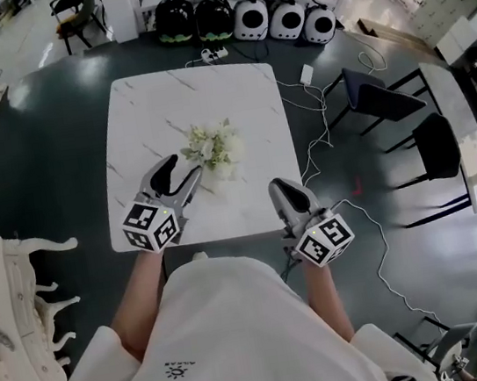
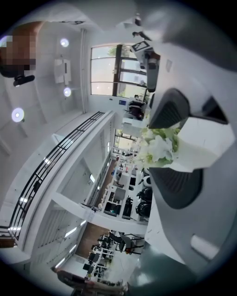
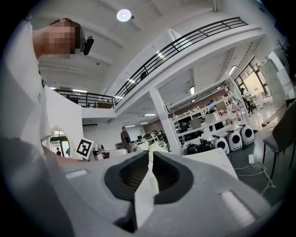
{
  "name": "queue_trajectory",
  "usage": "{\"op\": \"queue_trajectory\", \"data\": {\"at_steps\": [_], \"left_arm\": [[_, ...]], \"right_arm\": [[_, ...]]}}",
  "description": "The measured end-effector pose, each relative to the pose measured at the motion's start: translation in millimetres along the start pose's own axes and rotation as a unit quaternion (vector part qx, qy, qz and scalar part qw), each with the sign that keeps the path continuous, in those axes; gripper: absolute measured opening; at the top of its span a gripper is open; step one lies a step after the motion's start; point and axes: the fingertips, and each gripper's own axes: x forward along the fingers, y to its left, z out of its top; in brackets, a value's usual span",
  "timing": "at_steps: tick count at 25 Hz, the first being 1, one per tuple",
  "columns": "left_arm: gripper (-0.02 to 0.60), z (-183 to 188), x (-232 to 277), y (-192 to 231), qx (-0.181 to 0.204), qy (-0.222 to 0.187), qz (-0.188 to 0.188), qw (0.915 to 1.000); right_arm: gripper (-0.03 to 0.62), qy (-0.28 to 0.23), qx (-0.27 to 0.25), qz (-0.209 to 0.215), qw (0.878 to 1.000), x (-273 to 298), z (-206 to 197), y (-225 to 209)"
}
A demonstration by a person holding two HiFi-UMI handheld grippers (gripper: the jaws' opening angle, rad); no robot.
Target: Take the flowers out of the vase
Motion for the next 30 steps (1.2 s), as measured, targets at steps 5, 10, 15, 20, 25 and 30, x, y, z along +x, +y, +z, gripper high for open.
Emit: {"op": "queue_trajectory", "data": {"at_steps": [5,10,15,20,25,30], "left_arm": [[0.317,-5,9,8,-0.008,0.015,-0.028,0.9995],[0.427,-15,12,10,0.015,0.053,-0.08,0.9952],[0.439,-30,19,16,0.087,0.097,-0.102,0.9862],[0.439,-36,30,11,0.145,0.11,-0.114,0.9766],[0.454,-42,44,8,0.178,0.121,-0.115,0.9696],[0.505,-50,55,3,0.201,0.126,-0.122,0.9637]], "right_arm": [[0.026,0.001,-0.001,-0.016,1.0,4,-1,-2],[0.026,0.0,-0.001,-0.034,0.999,5,-1,-5],[0.026,0.002,-0.001,-0.048,0.999,8,-3,-6],[0.026,0.004,0.001,-0.06,0.998,4,-4,-4],[0.026,0.006,0.004,-0.068,0.998,0,-8,-8],[0.026,0.009,0.007,-0.075,0.997,-3,-12,-11]]}}
